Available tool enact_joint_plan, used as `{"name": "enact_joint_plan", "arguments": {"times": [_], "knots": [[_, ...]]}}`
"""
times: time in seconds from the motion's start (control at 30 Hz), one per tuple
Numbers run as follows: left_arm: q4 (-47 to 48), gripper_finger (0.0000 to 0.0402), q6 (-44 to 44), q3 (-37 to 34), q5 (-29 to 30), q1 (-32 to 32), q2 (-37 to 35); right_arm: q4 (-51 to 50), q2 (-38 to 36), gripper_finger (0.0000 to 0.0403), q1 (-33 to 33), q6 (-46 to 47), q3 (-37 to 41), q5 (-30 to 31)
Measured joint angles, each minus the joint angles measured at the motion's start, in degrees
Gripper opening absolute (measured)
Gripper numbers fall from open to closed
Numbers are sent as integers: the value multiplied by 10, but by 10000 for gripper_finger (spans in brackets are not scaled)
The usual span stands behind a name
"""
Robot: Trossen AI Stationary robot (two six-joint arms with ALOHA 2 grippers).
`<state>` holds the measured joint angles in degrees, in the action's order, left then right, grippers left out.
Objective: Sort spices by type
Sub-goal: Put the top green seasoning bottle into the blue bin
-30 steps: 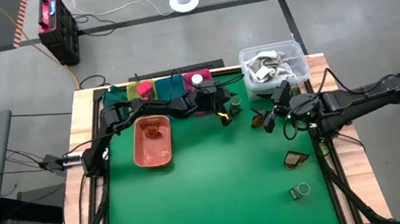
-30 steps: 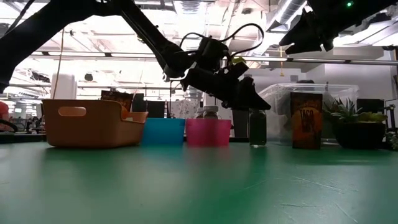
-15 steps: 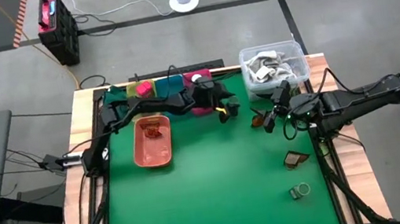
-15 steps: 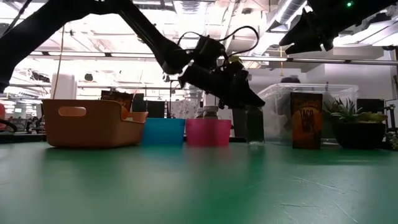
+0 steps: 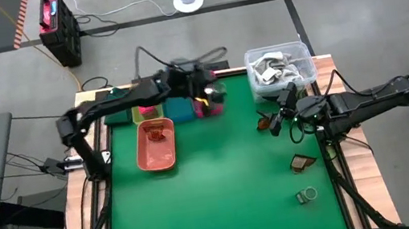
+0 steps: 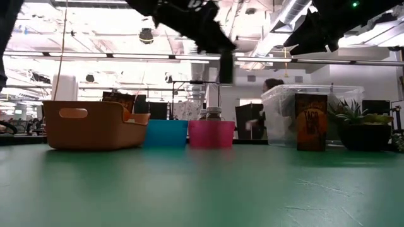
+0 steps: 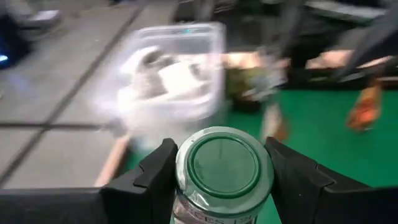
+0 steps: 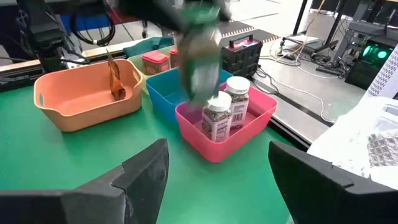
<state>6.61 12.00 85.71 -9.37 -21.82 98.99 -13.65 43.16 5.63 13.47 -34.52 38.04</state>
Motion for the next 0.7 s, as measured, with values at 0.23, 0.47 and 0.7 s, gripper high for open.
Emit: {"name": "enact_joint_plan", "arguments": {"times": [0.23, 0.47, 0.7], "knots": [[-18, 196, -5, -110, 33, -70, -79, 5, 0, 302, 14, 0, 0, 0], [-193, 196, -44, -239, 121, -149, -90, 10, 0, 302, 26, -2, 0, 0], [-241, 196, -103, -306, 152, -185, -90, 10, 0, 302, 25, -8, 0, 0]]}}
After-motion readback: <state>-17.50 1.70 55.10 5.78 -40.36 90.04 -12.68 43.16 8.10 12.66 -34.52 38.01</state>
